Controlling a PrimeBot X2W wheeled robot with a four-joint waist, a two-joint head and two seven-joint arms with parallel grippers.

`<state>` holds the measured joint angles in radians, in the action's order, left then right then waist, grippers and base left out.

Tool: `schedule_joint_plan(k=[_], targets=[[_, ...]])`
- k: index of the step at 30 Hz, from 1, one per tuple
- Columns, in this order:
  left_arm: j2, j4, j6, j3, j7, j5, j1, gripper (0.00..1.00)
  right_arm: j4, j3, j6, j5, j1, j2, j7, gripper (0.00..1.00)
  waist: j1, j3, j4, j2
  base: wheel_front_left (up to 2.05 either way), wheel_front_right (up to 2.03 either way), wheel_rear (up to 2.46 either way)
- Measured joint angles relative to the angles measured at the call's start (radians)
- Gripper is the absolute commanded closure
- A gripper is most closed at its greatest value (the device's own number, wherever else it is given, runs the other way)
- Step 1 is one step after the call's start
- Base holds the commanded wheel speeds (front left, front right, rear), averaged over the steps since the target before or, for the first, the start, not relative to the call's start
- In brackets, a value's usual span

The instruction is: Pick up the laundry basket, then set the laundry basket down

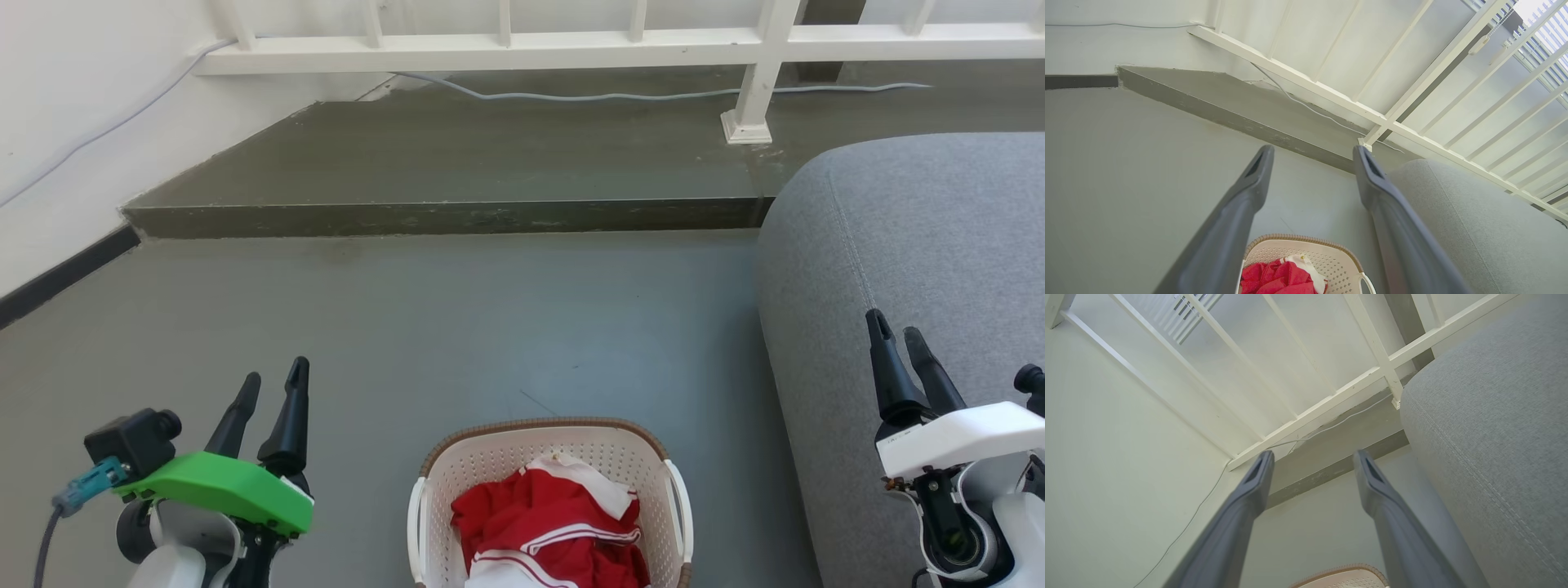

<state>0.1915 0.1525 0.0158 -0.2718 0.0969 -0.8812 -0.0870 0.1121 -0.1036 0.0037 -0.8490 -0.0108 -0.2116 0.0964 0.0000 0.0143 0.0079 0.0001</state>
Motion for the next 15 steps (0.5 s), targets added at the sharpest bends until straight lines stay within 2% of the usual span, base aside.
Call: schedule_joint_plan(k=[15], targets=[[0.012, -0.011, -0.053, -0.058, 0.019, 0.204, -0.001, 0.00, -0.026, -0.053, -0.042, 0.207, -0.020, -0.012, 0.032, 0.00, 0.0000, 0.014, -0.007, 0.0000, 0.00, 0.00, 0.00]])
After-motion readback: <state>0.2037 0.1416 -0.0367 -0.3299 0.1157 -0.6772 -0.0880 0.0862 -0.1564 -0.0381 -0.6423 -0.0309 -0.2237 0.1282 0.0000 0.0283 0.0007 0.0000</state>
